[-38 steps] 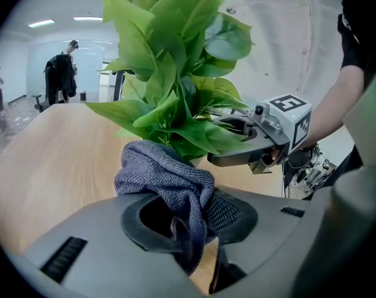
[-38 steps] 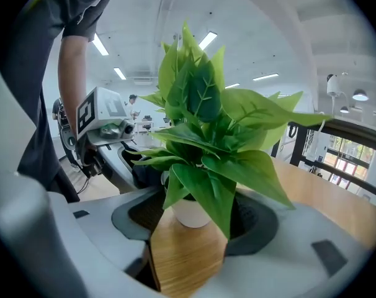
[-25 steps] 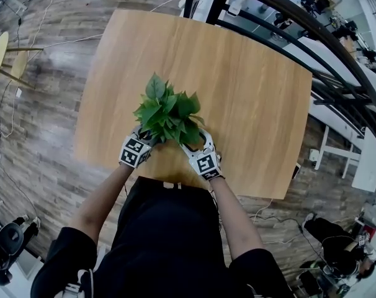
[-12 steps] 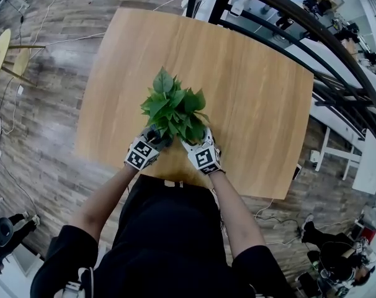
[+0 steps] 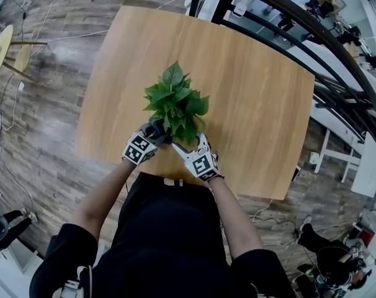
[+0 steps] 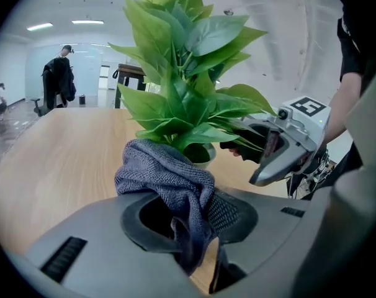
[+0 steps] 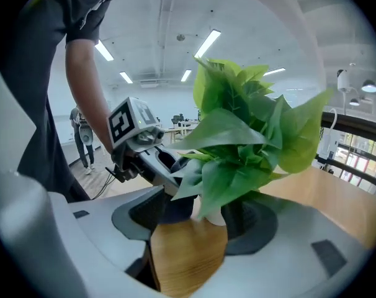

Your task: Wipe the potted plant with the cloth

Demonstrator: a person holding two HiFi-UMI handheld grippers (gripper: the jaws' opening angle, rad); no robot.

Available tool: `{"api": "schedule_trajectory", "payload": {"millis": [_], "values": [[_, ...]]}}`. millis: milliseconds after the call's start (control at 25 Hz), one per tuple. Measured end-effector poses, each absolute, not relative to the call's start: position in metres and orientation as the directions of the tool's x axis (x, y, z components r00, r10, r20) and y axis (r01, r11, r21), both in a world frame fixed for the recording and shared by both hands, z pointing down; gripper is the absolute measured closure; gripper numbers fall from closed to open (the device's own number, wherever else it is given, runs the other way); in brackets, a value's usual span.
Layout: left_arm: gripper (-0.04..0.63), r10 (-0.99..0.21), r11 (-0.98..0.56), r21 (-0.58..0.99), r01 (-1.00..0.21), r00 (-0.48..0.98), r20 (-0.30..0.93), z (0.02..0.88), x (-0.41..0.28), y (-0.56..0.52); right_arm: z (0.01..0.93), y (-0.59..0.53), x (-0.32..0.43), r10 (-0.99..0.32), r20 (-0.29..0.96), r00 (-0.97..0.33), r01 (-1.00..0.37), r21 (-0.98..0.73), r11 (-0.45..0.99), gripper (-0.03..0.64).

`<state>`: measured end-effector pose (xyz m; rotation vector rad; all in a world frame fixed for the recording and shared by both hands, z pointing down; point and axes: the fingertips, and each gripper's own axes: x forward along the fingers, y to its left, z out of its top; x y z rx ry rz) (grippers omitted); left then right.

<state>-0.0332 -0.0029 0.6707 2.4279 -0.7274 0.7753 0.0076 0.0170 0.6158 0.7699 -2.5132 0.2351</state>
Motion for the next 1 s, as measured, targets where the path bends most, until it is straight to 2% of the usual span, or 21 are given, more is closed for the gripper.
{"api": "schedule_trajectory", "payload": {"millis": [280, 480, 640, 1000], "values": [[0.462, -0.368, -0.714, 0.265, -0.648, 0.669, 0.646, 0.675, -0.048, -0.018, 0.641, -0.008, 0.043, -0.545, 0.563, -0.621, -0.664, -0.008, 0.748, 0.347], [0.462, -0.357, -0.728, 0.247, -0.64, 0.661, 0.66, 0.676, -0.044, -0.023, 0.63, -0.037, 0.043, -0.555, 0.49, -0.672, -0.618, 0.042, 0.785, 0.345], [0.462, -0.36, -0.719, 0.254, -0.647, 0.66, 0.66, 0.675, -0.046, -0.024, 0.637, -0.036, 0.029, -0.484, 0.522, -0.703, -0.537, 0.057, 0.842, 0.345], [0.462, -0.365, -0.718, 0.252, -0.649, 0.659, 0.657, 0.675, -0.046, -0.024, 0.637, -0.019, 0.027, -0.491, 0.502, -0.712, -0.573, -0.011, 0.819, 0.345]]}}
